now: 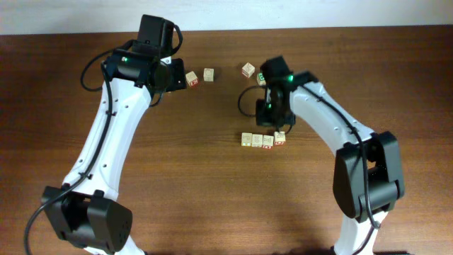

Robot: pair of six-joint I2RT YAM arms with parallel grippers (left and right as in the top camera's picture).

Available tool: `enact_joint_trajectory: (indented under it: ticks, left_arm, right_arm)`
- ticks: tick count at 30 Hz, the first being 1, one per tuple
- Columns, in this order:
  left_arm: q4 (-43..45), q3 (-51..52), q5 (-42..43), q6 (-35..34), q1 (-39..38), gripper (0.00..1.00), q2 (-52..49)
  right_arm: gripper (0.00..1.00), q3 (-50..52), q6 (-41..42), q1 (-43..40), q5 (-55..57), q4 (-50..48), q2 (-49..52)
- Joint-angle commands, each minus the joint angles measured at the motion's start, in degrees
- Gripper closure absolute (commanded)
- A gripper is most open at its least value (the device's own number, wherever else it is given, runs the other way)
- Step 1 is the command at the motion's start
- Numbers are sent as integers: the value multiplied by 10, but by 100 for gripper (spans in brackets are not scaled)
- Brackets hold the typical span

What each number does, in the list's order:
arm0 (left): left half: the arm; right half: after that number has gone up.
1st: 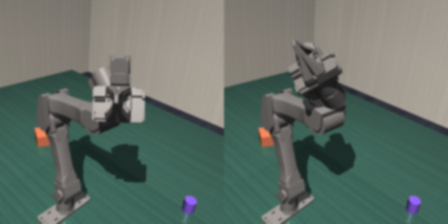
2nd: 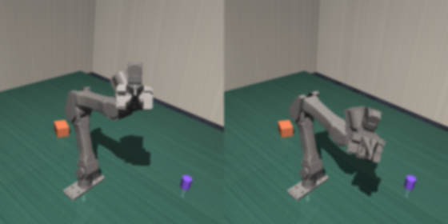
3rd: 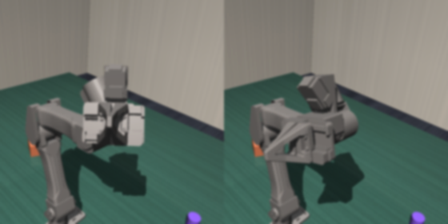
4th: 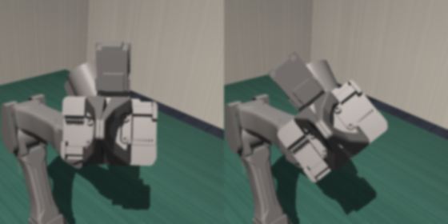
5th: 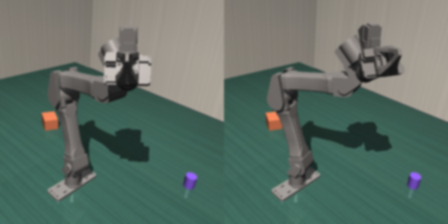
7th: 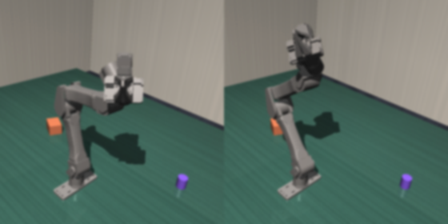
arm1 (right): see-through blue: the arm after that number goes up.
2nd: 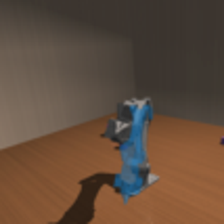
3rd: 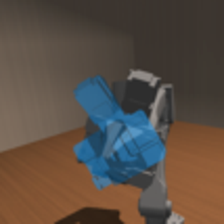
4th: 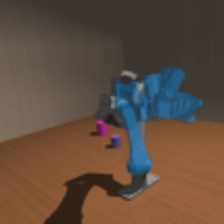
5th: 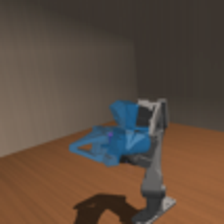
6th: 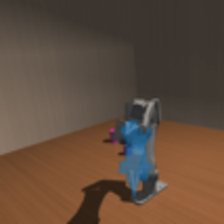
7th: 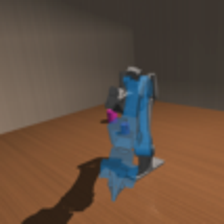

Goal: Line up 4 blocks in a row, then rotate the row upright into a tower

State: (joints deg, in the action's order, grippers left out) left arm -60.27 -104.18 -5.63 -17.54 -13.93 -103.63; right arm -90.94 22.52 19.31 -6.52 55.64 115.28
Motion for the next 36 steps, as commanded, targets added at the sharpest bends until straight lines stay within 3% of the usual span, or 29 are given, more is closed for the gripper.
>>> enact_joint_trajectory:
  ticks: [1,10,23,27,30,32,36]
  left_arm:
    - [0,0,-13,5,-2,100,-4]
    - [7,0,-13,5,-10,100,-38]
    - [8,0,-13,5,-11,100,-43]
    - [7,0,-13,5,-11,100,-43]
    - [1,0,-13,5,-11,100,-43]
    - [1,0,-13,5,-11,100,-43]
    - [2,0,-13,5,-11,100,-43]
  right_arm:
    - [94,-63,4,-29,34,31,-17]
    - [96,80,2,-40,35,-40,15]
    - [96,58,2,-41,-40,-37,10]
    - [96,-49,2,-83,-33,46,-33]
    - [96,-51,1,-118,-33,124,-49]
    - [96,-2,-12,-119,-31,127,-48]
    - [96,129,-11,-118,-32,36,-47]
